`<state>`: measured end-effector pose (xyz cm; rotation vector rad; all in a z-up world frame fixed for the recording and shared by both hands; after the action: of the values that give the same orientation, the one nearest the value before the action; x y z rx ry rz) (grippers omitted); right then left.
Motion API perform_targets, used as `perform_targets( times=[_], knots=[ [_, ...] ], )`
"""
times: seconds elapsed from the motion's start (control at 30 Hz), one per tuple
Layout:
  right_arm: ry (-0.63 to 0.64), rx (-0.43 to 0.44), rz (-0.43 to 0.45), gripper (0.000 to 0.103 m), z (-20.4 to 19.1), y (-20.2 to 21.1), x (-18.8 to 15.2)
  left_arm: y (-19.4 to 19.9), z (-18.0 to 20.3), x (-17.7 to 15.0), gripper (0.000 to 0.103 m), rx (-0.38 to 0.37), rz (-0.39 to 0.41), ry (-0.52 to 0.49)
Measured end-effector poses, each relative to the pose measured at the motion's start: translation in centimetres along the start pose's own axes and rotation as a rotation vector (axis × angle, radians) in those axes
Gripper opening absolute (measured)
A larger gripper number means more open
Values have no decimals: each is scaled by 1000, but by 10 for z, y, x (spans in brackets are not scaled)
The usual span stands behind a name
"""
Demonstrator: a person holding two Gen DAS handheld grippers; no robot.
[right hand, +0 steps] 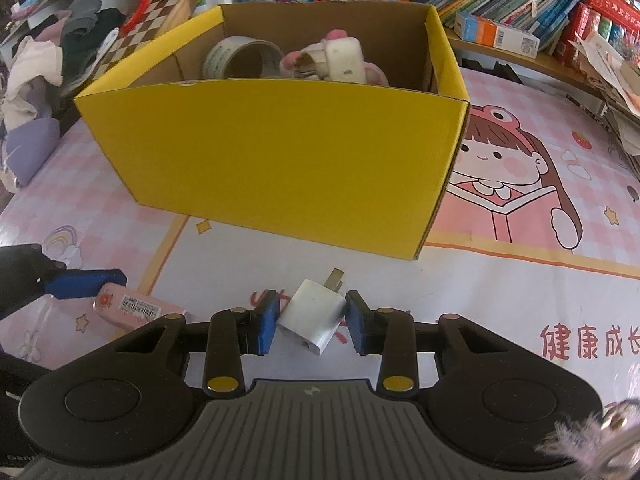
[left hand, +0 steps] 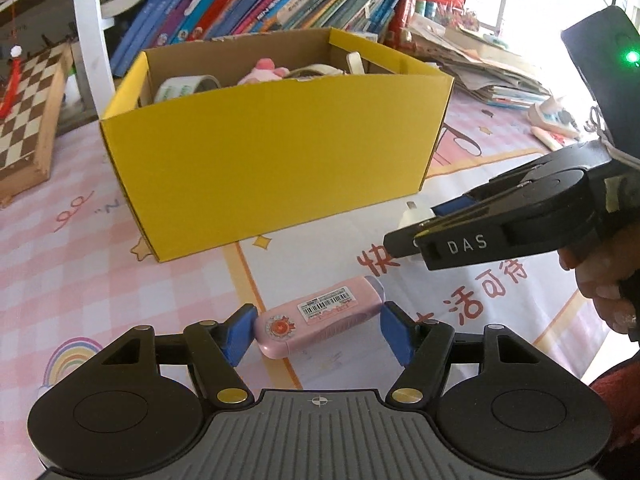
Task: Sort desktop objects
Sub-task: 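Carry the pink eraser with the left tool while the right tool carries the charger over the box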
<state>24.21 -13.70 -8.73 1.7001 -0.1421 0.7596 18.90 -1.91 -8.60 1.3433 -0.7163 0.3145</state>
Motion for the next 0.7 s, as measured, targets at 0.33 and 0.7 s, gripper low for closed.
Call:
perform_targets(
  times=[0.33,0.7],
  knots=[
    [13,14,45,34,-10,23,4,28,-9,-3,67,2,56,11],
    [26,35,154,34,-15,63,22,73,-23,19,67,19,188,40]
  ],
)
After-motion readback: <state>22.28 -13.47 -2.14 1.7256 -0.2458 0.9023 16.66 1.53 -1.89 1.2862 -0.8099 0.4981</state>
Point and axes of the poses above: each gripper's, at about its wrist camera, not at the fingertips, and y roughly against the way its jaws point, z to its right, x to its top, the point moved 4 cm from there along -y, roughly the way its jaws point, and after that the axes turned 2 degrees about -z, right-handed, at the moved point
